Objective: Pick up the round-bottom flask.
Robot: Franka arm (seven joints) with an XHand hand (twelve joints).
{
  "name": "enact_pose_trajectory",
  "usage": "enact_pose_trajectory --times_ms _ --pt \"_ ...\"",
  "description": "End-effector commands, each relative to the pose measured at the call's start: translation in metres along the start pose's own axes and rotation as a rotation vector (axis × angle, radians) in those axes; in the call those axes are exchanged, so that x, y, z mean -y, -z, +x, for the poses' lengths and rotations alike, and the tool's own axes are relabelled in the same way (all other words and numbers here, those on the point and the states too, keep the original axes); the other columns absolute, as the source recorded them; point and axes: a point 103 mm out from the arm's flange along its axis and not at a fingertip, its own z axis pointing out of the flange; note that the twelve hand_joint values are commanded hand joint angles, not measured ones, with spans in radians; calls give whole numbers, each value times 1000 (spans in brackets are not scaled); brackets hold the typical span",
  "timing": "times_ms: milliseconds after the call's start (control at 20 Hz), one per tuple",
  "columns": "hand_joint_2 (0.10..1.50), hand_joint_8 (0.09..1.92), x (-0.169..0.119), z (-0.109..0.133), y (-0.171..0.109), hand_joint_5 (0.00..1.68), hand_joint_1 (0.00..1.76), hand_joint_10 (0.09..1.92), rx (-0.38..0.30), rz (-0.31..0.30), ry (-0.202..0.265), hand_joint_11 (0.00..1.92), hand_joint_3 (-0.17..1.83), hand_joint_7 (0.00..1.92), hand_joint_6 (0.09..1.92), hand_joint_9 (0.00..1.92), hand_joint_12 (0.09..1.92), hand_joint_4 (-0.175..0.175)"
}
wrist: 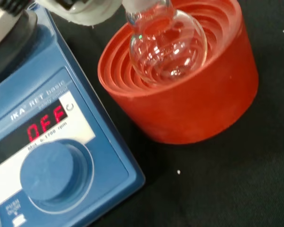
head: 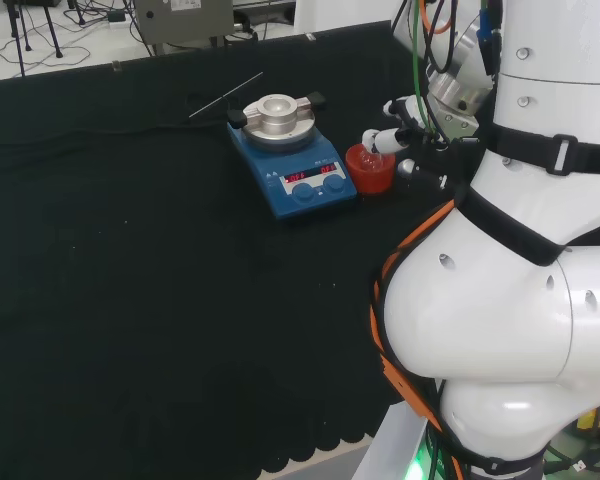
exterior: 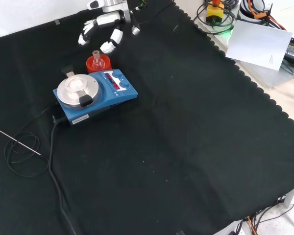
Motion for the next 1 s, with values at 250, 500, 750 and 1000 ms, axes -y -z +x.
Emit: enact_pose_trajectory --times_ms 250,500,750,1000 --pt "656 692 -3 -4 -10 571 852 751 -10 -25 9 0 634 248 87 409 1317 -64" --pt "635 692 -8 -3 -20 584 900 746 -9 -33 8 0 637 259 87 424 1331 -62" --pt "620 689 -11 -1 -25 613 927 735 -14 -45 20 0 659 270 87 434 1348 -61" --pt "615 684 -13 0 -26 697 950 725 -21 -76 26 0 677 289 173 450 1359 -61"
